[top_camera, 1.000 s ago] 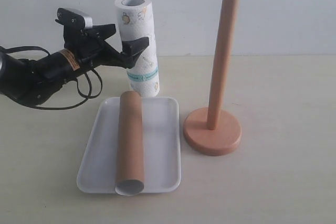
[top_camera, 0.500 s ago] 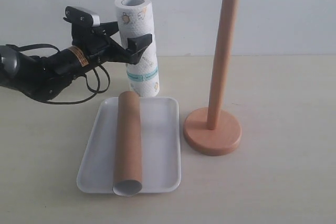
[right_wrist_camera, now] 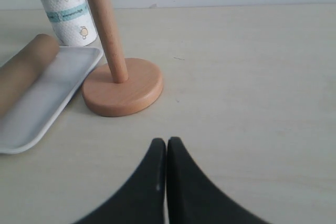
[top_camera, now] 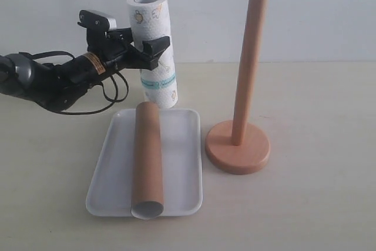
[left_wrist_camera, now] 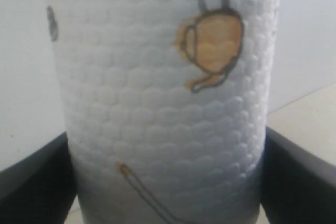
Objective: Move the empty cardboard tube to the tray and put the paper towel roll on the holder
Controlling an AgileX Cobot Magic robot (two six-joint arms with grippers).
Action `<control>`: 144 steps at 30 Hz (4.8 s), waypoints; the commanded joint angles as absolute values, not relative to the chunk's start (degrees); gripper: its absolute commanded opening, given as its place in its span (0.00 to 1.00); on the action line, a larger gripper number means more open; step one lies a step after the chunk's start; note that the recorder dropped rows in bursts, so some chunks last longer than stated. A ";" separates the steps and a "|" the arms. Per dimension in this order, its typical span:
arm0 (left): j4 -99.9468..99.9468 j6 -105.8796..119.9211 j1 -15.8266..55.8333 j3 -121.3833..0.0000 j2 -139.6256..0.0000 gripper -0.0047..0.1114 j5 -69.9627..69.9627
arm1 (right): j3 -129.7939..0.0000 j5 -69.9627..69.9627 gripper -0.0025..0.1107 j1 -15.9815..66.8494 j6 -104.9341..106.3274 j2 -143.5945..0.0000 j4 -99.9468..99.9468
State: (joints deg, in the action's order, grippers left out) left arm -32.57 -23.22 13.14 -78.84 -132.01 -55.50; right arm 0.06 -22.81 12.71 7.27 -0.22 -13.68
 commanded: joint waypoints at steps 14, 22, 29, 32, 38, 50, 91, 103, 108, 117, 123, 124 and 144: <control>-36.73 -25.84 13.21 -80.07 -125.04 0.08 -63.78 | 0.00 -22.84 0.02 12.49 7.46 0.00 -13.19; -48.35 -37.36 13.21 -80.07 -112.55 0.08 -58.30 | 0.00 -22.84 0.02 12.49 7.46 0.00 -13.19; -55.14 -46.96 13.21 -76.91 -99.82 0.08 -58.21 | 0.00 -22.84 0.02 12.49 7.46 0.00 -13.19; -55.25 -47.65 13.21 -74.38 -94.70 0.08 -58.21 | 0.00 -22.84 0.02 12.49 7.46 0.00 -13.19; -55.51 -51.89 13.21 -70.52 -84.83 0.08 -58.72 | 0.00 -22.84 0.02 12.49 7.46 0.00 -13.19; -54.37 -51.49 23.99 -71.37 -77.43 0.08 -53.33 | 0.00 -22.84 0.02 12.49 7.46 0.00 -13.32; -52.33 -46.08 32.72 -79.84 -113.41 0.08 -46.02 | 0.00 -22.84 0.02 12.49 7.46 0.00 -13.32; -48.41 -40.81 32.72 -76.07 -121.63 0.19 -48.98 | 0.00 -22.84 0.02 12.49 7.46 0.00 -13.32; -48.41 -41.00 32.61 -76.07 -121.73 0.62 -54.36 | 0.00 -22.84 0.02 12.49 7.46 0.00 -13.32; -51.80 -45.84 32.61 -76.07 -119.08 0.91 -50.23 | 0.00 -22.84 0.02 12.49 7.46 0.00 -13.32; -56.84 -49.74 32.61 -76.07 -113.77 0.91 -45.93 | 0.00 -22.84 0.02 12.49 7.46 0.00 -13.32; -58.65 -50.77 32.61 -76.07 -112.58 0.91 -43.87 | 0.00 -22.84 0.02 12.49 7.46 0.00 -13.32; -99.95 -99.40 32.61 -76.07 -88.91 0.72 -40.11 | 0.00 -22.84 0.02 12.49 7.46 0.00 -13.32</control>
